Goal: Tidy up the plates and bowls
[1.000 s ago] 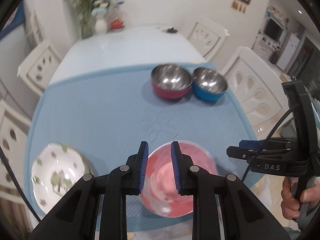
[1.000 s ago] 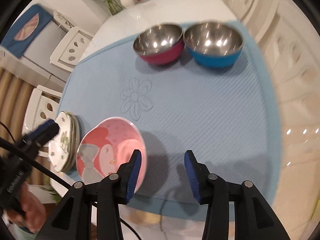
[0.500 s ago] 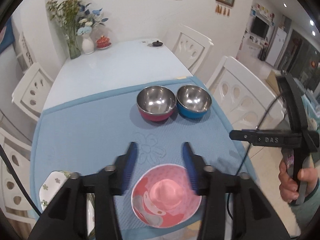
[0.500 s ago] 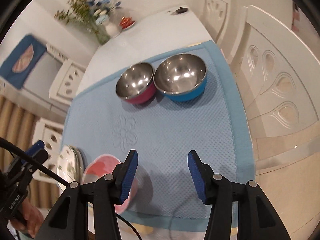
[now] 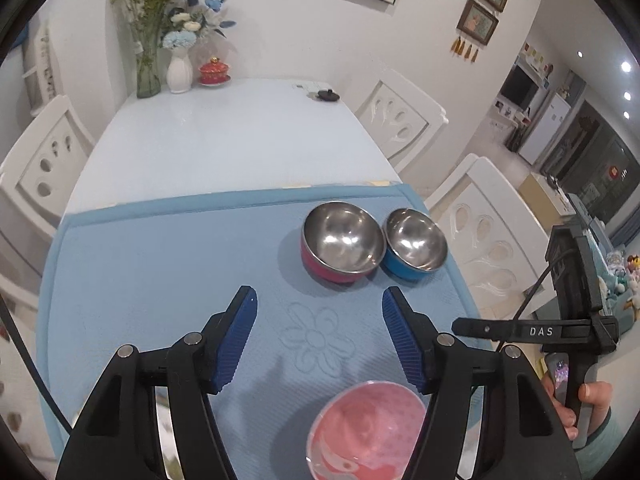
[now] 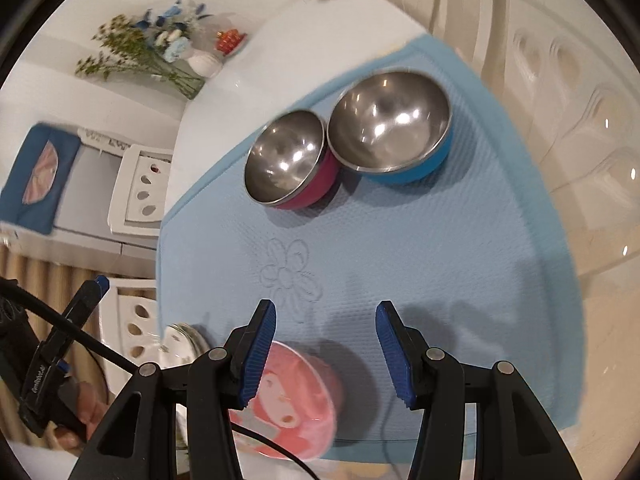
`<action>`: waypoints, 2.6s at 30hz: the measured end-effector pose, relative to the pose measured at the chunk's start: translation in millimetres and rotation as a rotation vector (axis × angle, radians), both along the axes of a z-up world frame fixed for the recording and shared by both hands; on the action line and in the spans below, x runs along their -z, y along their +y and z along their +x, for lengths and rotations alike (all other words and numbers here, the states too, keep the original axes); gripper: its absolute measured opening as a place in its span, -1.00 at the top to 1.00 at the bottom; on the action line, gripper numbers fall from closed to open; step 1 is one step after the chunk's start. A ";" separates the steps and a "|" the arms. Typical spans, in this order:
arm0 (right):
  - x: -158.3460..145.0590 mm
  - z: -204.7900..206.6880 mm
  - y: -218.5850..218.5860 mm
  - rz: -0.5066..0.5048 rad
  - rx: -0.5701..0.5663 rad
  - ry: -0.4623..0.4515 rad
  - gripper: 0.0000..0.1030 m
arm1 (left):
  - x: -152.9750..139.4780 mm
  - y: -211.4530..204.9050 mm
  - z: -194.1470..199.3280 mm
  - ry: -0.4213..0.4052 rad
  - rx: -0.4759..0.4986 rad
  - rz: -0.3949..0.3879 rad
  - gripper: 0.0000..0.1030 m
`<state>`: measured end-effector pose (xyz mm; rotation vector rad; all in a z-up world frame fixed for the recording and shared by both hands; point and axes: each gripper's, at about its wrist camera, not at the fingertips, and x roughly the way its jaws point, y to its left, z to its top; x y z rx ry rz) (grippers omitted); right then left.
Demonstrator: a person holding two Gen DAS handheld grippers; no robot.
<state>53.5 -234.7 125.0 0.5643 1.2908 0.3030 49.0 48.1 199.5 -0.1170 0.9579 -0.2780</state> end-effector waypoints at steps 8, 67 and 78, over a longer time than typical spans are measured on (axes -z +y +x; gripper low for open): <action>2.2 35.3 32.8 -0.037 0.019 0.079 0.03 | 42.2 3.0 73.9 0.117 0.108 0.036 -0.23; -5.5 67.7 93.8 -0.114 0.042 -0.034 0.44 | 50.3 -7.5 103.3 0.083 0.091 -0.143 0.54; -38.6 -4.4 102.5 -0.145 0.014 -0.060 0.44 | 17.6 -19.3 39.1 0.019 0.100 -0.159 0.54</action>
